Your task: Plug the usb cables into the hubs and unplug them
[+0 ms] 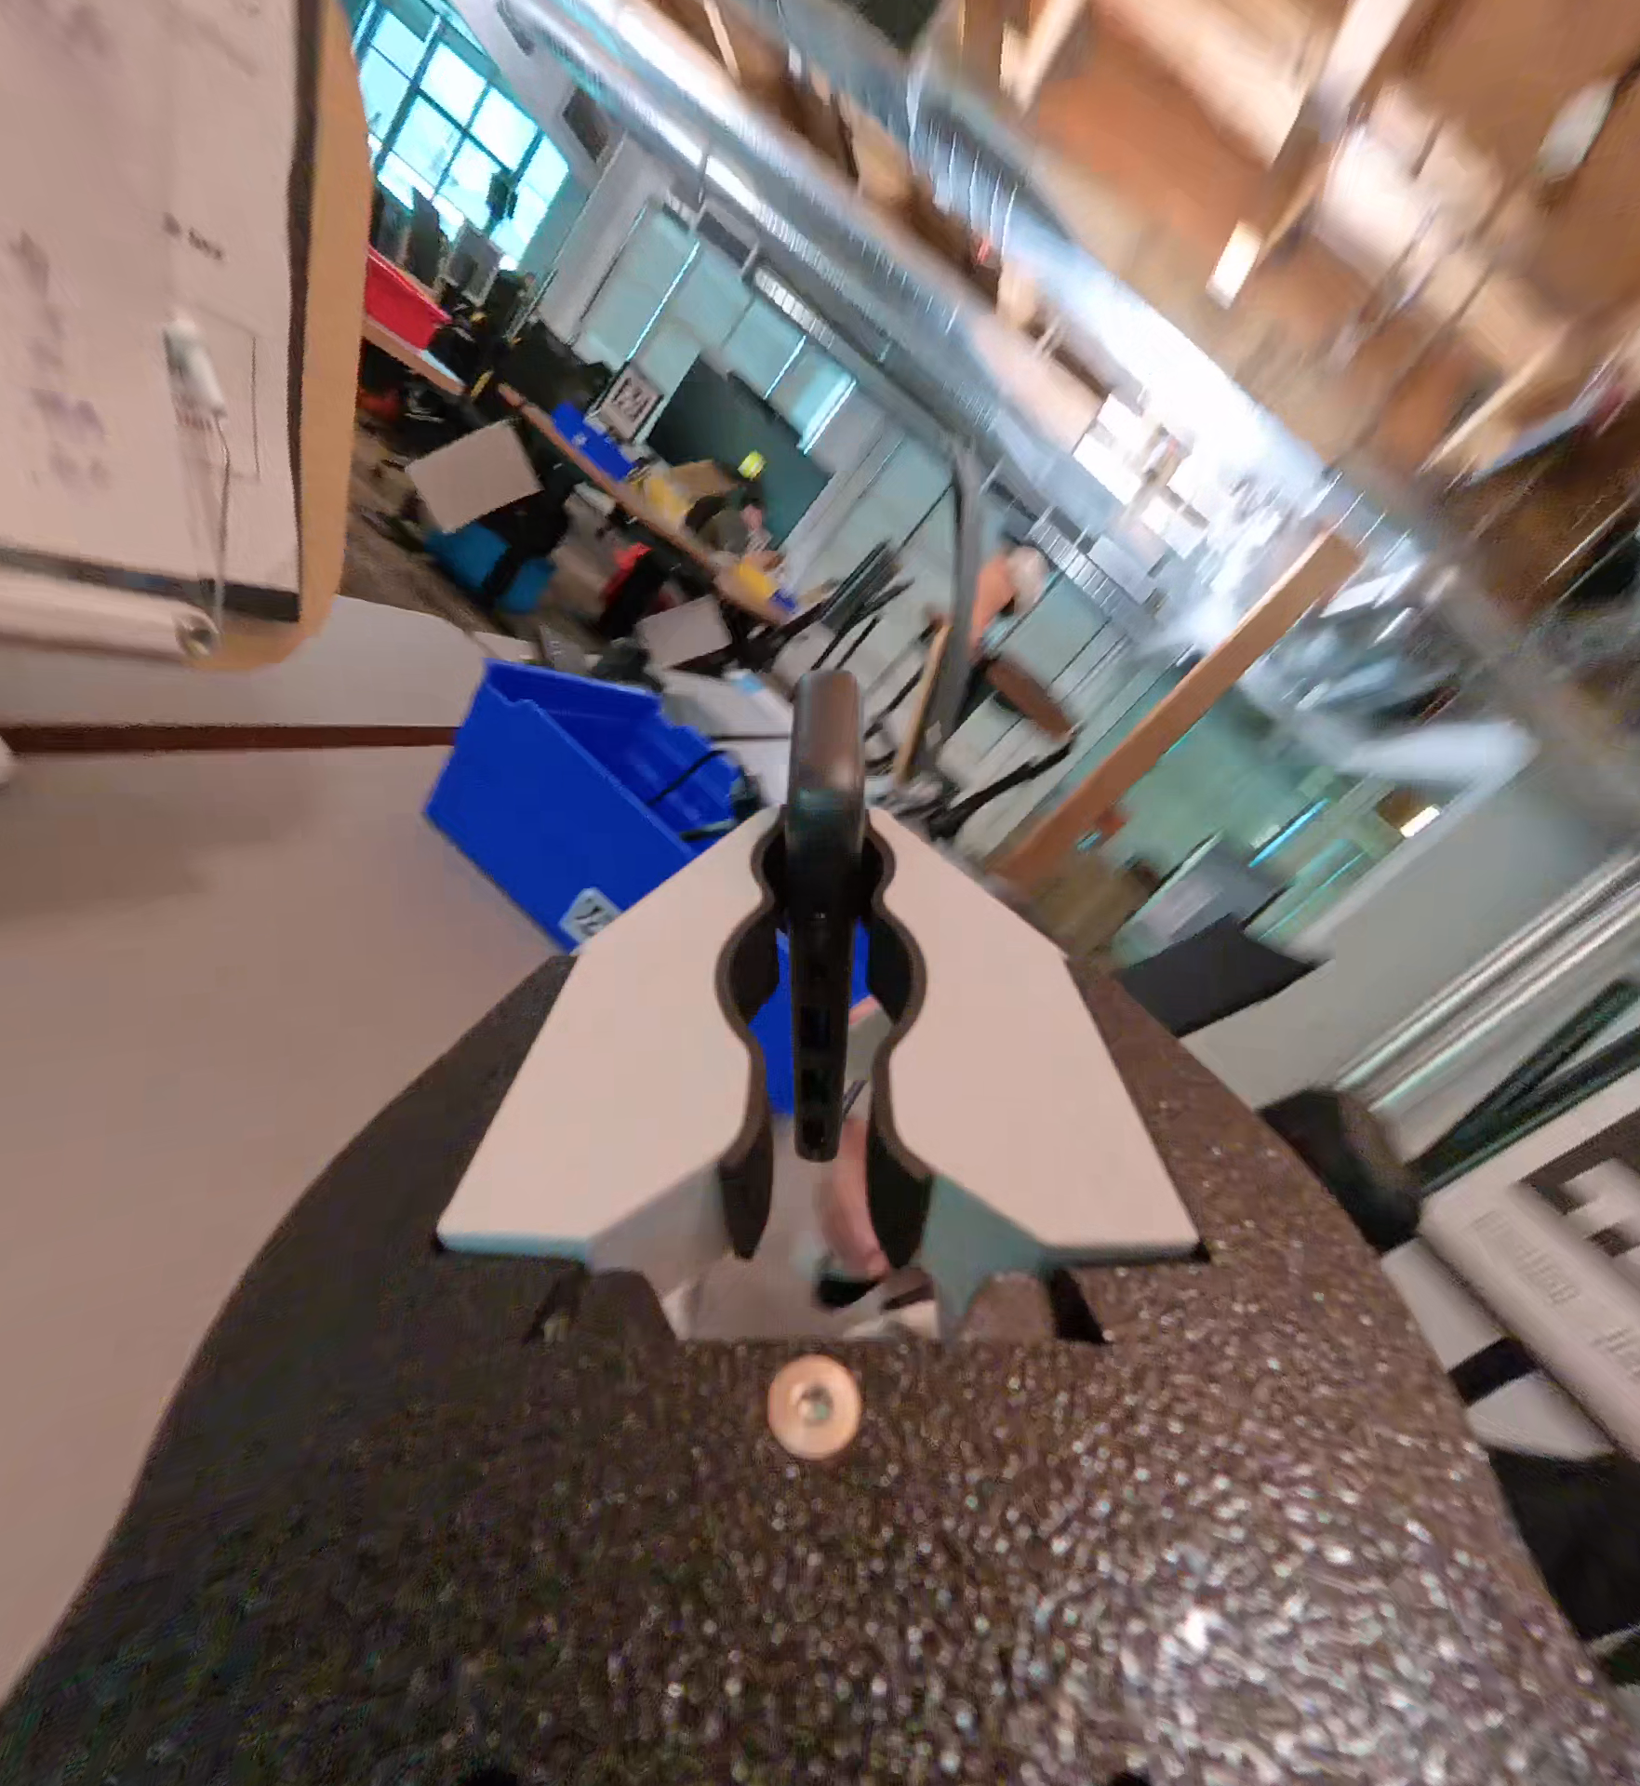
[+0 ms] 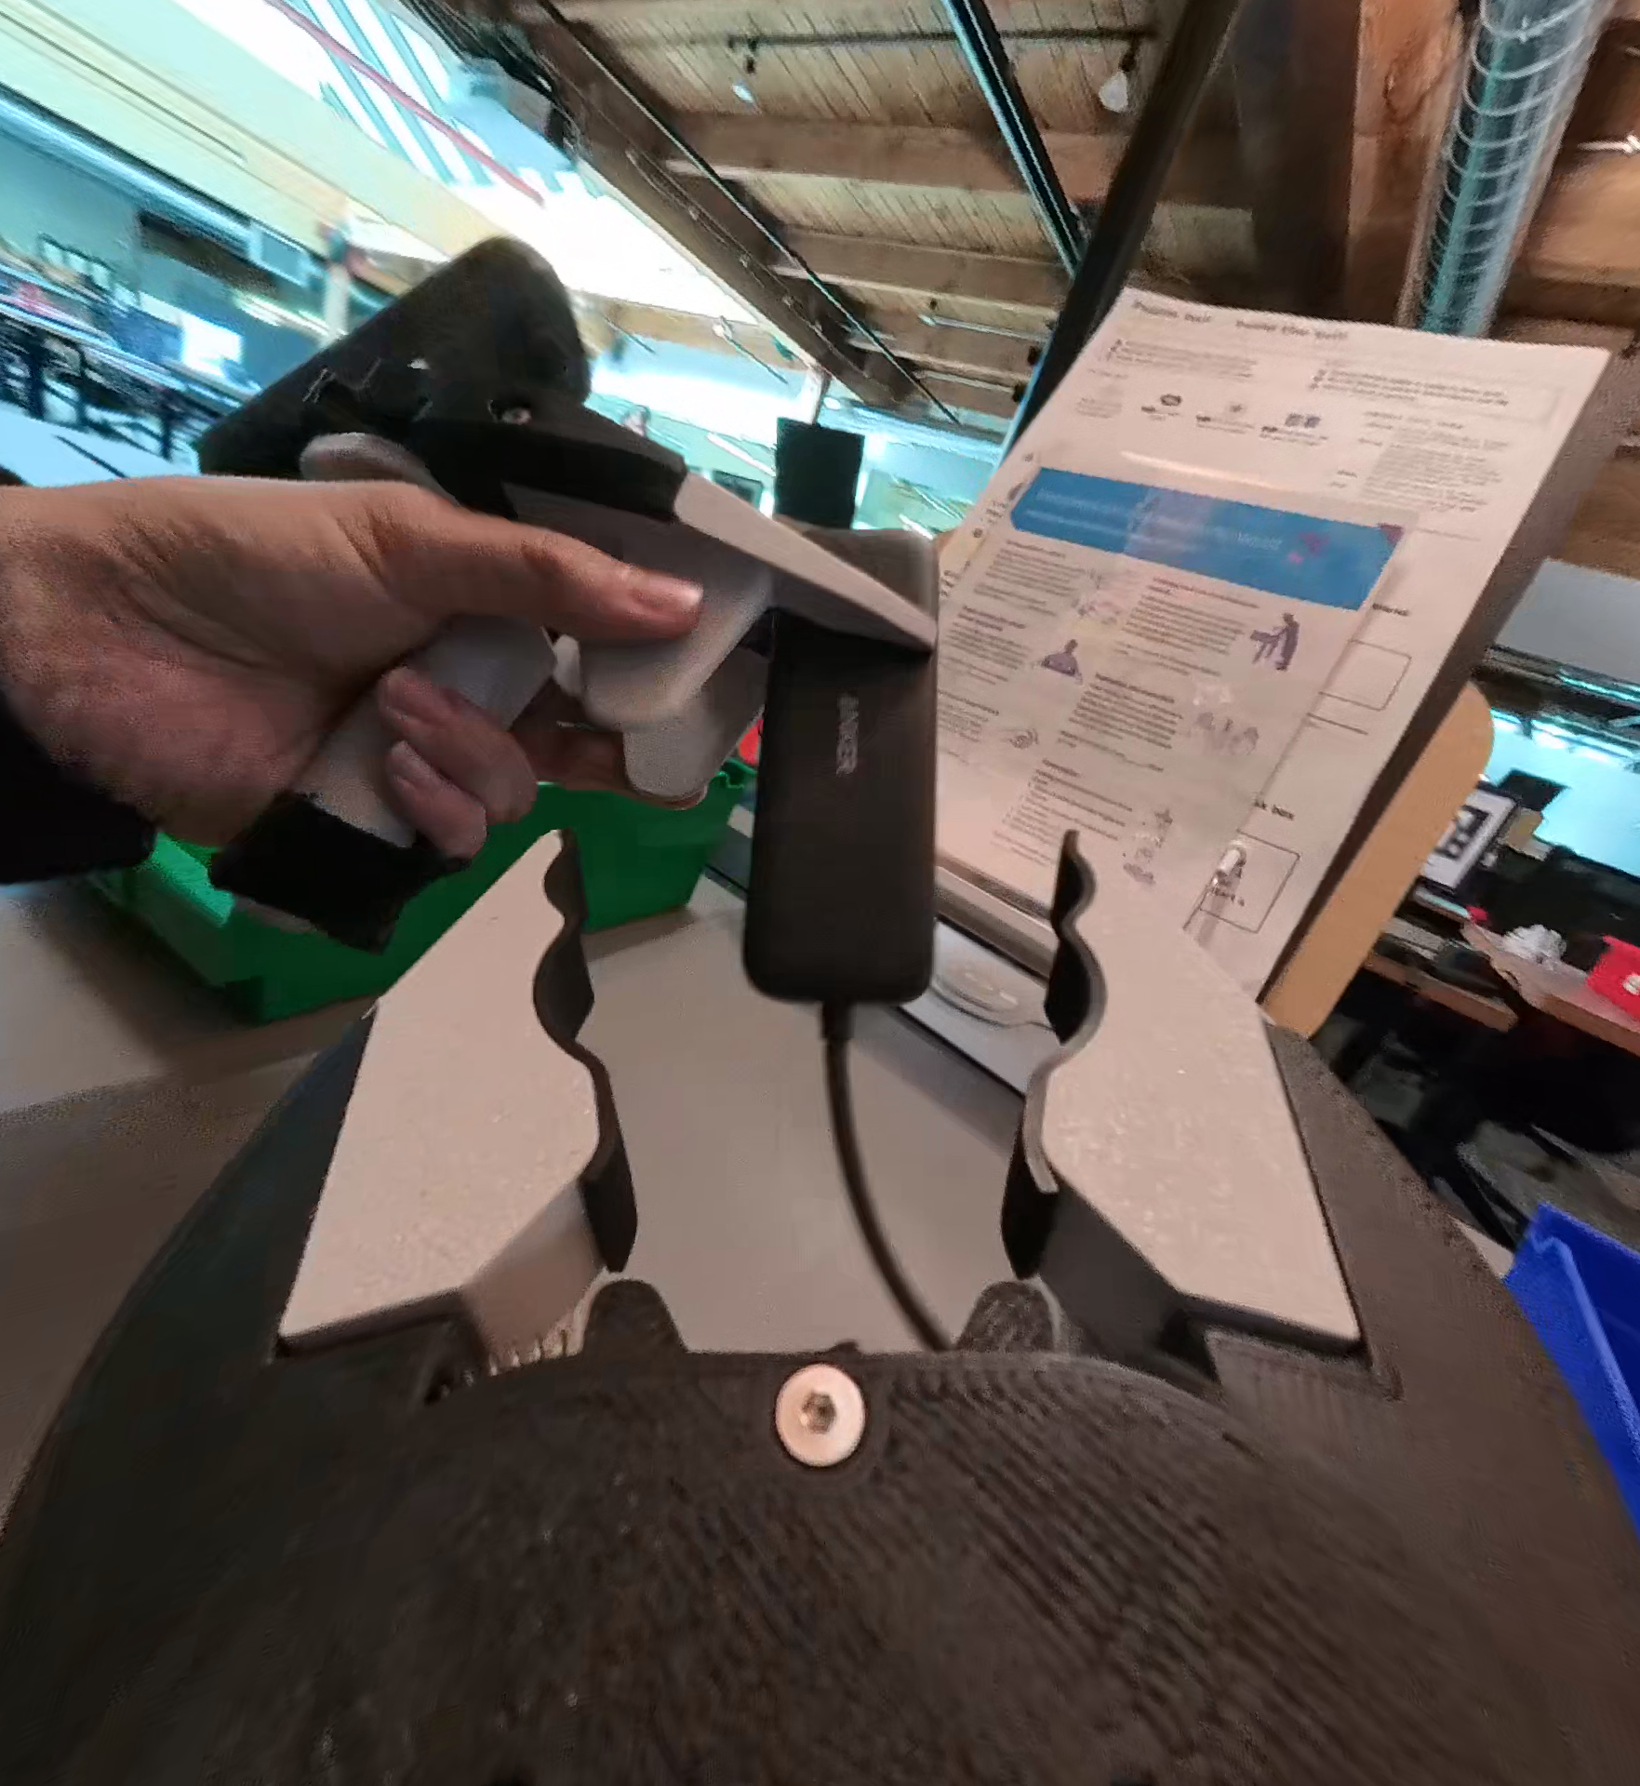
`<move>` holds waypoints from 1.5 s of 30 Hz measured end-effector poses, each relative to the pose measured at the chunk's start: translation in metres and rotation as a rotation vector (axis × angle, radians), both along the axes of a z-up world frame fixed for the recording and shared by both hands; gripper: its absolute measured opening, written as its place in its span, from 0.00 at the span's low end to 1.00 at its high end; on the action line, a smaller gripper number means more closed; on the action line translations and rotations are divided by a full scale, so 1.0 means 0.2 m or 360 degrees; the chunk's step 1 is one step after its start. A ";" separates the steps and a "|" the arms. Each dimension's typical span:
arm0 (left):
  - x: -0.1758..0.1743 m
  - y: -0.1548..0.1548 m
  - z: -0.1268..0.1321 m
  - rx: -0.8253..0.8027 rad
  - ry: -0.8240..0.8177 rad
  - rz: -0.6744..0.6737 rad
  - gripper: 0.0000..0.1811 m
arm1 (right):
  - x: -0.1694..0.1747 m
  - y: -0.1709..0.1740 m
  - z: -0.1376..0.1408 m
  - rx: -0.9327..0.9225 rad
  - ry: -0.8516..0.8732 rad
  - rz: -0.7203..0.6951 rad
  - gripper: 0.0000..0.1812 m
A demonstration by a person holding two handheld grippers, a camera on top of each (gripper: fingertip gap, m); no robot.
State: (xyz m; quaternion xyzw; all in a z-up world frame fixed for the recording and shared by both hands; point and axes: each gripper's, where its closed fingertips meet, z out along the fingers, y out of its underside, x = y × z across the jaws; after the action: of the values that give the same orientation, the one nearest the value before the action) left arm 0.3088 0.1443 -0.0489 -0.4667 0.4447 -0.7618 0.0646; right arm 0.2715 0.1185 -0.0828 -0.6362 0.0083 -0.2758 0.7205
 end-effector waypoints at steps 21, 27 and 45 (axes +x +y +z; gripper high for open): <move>0.06 -0.06 -0.09 -0.0787 0.0337 -0.0230 0.05 | 0.07 -0.09 -0.04 -0.0008 -0.0103 0.0034 0.29; 0.07 -0.07 -0.11 -0.0808 0.0359 -0.0236 0.05 | 0.07 -0.10 -0.03 0.0000 -0.0023 0.0043 0.25; -0.28 0.44 0.03 0.1447 0.0156 0.0443 0.13 | 0.19 -0.20 0.01 0.0250 0.0458 0.0058 0.25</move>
State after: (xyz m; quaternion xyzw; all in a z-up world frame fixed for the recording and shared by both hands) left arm 0.2520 0.2330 -0.0430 -0.4815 0.6687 -0.4512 0.3425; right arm 0.3085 0.0775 -0.0808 -0.6108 0.1215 -0.1670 0.7644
